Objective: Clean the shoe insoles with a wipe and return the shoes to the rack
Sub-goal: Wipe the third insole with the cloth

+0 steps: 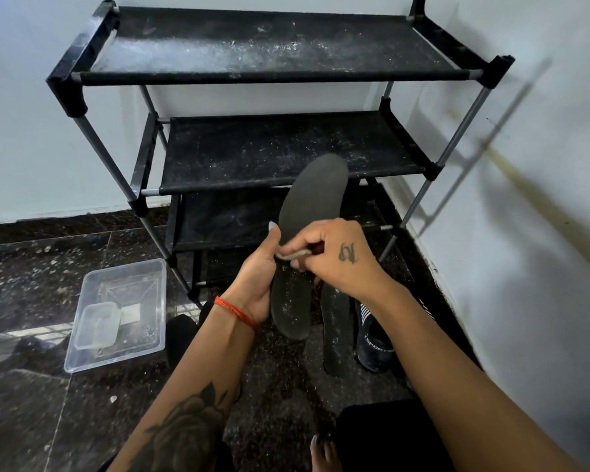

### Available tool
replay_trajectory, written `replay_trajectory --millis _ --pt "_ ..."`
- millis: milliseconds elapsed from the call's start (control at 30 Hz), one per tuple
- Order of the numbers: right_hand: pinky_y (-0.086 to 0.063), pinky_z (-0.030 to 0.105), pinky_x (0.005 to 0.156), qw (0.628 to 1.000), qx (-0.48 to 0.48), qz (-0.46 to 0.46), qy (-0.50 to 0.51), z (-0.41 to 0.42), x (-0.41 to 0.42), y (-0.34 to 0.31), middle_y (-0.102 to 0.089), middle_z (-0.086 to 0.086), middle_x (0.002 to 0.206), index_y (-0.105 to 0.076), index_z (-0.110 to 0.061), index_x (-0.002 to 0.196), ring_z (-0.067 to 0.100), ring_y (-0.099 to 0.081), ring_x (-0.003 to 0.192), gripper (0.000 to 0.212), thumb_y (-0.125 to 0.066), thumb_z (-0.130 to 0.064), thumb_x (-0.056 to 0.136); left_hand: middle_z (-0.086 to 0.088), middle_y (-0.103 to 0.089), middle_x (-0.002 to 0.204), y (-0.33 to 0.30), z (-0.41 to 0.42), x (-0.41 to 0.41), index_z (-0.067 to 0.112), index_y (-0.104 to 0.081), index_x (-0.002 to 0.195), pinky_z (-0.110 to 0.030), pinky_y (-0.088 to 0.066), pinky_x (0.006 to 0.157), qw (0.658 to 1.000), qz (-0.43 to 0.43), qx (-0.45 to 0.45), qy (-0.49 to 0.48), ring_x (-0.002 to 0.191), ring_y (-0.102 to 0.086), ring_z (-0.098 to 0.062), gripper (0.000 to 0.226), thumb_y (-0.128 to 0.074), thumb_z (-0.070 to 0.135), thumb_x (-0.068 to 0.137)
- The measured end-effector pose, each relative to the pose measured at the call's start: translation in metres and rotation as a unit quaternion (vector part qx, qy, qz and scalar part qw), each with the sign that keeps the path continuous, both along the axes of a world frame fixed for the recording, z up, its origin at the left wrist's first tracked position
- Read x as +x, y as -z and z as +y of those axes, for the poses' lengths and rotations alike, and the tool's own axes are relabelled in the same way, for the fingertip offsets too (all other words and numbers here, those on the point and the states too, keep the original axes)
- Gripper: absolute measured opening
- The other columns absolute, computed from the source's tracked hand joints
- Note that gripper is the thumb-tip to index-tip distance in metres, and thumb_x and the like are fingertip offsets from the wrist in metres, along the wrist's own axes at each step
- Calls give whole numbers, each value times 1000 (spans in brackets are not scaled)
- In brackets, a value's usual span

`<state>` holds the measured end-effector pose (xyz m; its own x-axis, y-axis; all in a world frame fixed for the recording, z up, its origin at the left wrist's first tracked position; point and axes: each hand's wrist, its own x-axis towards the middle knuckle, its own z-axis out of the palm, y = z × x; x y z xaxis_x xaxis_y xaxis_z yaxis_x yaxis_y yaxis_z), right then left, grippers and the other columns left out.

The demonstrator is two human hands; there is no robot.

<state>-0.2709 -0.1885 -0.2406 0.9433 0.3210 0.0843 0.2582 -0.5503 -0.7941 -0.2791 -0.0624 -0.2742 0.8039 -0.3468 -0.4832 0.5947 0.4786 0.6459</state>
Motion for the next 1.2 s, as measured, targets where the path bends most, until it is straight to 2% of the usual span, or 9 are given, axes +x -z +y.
replay_trajectory --millis 133,300,367,467,633,733,867,967,1200 --pt "-53 20 75 994 -68 11 -83 -15 -2 -6 -74 -2 79 -77 -15 77 4 -67 77 33 -64 12 64 -9 -72 101 -1 3 1 8 -63 113 -28 -58 75 999 -24 4 -25 87 -70 -19 62 -24 54 98" --pt "-57 34 72 987 25 -114 112 -18 8 4 -71 -2 85 -76 -14 81 10 -67 78 26 -62 6 75 -11 -71 100 -3 -1 2 8 -57 124 -31 -58 67 999 -29 11 -17 80 -71 -20 64 -25 56 97" --pt "-53 25 79 983 -1 -121 135 -10 9 8 -71 -1 92 -75 -14 90 10 -66 84 23 -64 2 77 -13 -71 98 -2 -3 1 8 -57 124 -31 -59 63 1000 -26 11 -11 77 -71 -20 64 -26 56 97" --pt "-48 11 80 989 -15 -106 98 2 4 10 -71 -1 93 -75 -15 93 6 -64 85 22 -69 -1 76 -14 -71 97 -2 -3 0 7 -58 121 -30 -60 69 999 -24 7 -22 80 -71 -21 62 -25 54 98" --pt "-55 23 75 998 12 -10 -55 -1 -3 -1 -73 -1 81 -77 -14 83 7 -67 77 23 -72 5 70 -11 -72 91 -2 0 2 7 -65 104 -28 -58 71 999 -31 11 -43 78 -71 -19 58 -26 49 100" --pt "-56 27 77 992 -95 -7 -89 -15 -3 -9 -74 -2 78 -77 -14 73 5 -68 77 28 -64 10 66 -10 -72 97 -3 1 2 7 -64 107 -28 -58 69 999 -36 7 -39 83 -70 -19 59 -23 49 100" --pt "-55 26 76 985 -31 -156 72 -18 0 -8 -72 -3 82 -76 -15 73 8 -66 79 30 -59 9 69 -8 -74 89 -6 -1 1 6 -58 118 -29 -57 62 999 -40 7 -27 72 -71 -18 59 -23 49 100" --pt "-48 16 82 979 -56 -145 129 -6 4 2 -71 -2 95 -74 -16 93 9 -64 88 26 -63 2 77 -11 -73 90 -6 -4 -2 6 -59 116 -29 -58 67 999 -38 7 -18 74 -71 -19 59 -23 50 100" --pt "-54 29 79 996 -40 -51 -59 -1 -1 2 -73 -1 86 -77 -16 88 11 -66 82 28 -68 5 71 -10 -73 90 -5 1 1 6 -62 110 -27 -59 68 998 -32 7 -47 79 -72 -19 56 -26 48 100"
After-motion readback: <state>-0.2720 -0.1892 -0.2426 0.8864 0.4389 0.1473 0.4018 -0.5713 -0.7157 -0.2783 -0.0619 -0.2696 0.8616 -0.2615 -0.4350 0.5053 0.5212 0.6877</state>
